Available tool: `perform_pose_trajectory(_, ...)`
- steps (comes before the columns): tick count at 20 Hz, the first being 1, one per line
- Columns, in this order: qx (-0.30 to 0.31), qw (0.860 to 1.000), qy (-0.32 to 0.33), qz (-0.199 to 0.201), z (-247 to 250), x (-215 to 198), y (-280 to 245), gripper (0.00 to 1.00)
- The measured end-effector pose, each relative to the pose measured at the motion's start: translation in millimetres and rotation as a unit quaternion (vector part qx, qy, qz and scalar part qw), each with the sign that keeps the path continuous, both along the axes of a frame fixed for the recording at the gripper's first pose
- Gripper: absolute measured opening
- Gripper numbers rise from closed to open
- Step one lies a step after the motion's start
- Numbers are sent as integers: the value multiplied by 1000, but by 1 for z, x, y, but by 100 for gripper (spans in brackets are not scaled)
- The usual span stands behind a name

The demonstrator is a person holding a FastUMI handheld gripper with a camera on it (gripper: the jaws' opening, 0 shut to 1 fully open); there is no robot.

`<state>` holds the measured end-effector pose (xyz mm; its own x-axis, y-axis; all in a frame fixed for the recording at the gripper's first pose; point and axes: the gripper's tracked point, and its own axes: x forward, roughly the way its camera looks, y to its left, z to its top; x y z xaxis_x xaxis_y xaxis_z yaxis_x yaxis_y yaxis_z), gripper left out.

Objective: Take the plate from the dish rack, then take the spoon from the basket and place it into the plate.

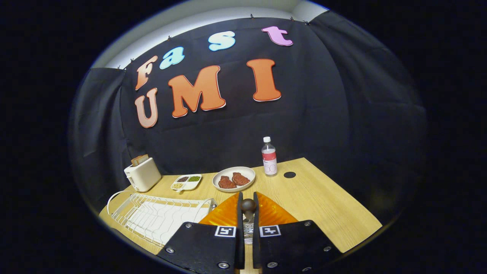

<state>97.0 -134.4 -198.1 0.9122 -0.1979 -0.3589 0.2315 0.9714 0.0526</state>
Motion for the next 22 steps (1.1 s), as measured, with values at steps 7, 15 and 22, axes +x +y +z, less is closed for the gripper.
perform_pose_trajectory(7,-1,997,-23,72,48,-54,54,8)
perform_pose_trajectory(15,41,984,3,175,28,-129,129,8)
perform_pose_trajectory(22,75,970,29,228,-17,-163,165,8)
